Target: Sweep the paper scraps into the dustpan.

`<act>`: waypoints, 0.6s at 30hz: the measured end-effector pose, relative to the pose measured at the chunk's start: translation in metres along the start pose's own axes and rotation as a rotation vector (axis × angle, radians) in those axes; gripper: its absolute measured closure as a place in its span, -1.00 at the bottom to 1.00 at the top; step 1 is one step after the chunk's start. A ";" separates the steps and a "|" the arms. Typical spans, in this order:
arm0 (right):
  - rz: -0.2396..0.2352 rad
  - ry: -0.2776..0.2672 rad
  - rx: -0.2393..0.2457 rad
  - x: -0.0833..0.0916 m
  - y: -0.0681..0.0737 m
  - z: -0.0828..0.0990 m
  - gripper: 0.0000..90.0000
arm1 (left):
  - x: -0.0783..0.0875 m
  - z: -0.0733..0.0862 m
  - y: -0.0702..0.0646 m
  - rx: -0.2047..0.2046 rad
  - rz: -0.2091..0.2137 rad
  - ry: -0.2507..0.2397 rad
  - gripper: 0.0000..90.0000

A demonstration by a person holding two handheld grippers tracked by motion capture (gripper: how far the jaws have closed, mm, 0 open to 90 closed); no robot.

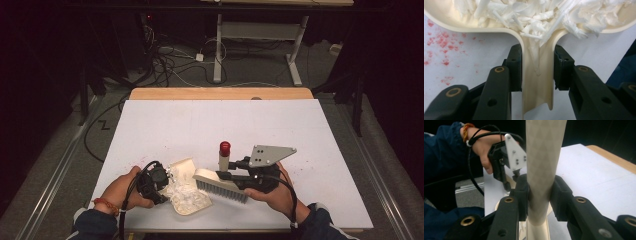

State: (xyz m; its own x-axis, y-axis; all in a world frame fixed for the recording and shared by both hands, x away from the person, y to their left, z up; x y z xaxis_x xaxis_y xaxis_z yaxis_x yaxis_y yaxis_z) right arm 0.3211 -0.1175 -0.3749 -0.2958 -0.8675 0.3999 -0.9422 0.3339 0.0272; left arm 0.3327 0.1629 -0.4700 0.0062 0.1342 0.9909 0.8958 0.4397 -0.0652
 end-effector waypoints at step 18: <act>0.129 0.018 -0.045 0.036 -0.035 0.008 0.58 | 0.000 0.004 0.009 0.074 -0.009 -0.076 0.40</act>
State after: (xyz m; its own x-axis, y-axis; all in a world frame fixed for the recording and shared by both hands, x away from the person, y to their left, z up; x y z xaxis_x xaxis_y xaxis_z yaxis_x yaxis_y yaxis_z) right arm 0.3426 -0.1633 -0.3692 -0.4109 -0.8098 0.4188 -0.8884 0.4588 0.0156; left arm 0.3385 0.1706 -0.4711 -0.0386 0.1958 0.9799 0.8602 0.5055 -0.0672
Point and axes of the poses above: each handheld gripper's, and its own axes: x roughly backward along the jaws, z roughly out of its underside, y roughly to its left, the point moved 3 cm from there along -x, roughly forward along the jaws, and after that the axes turned 1 degree about -x, right-handed, at the moved point
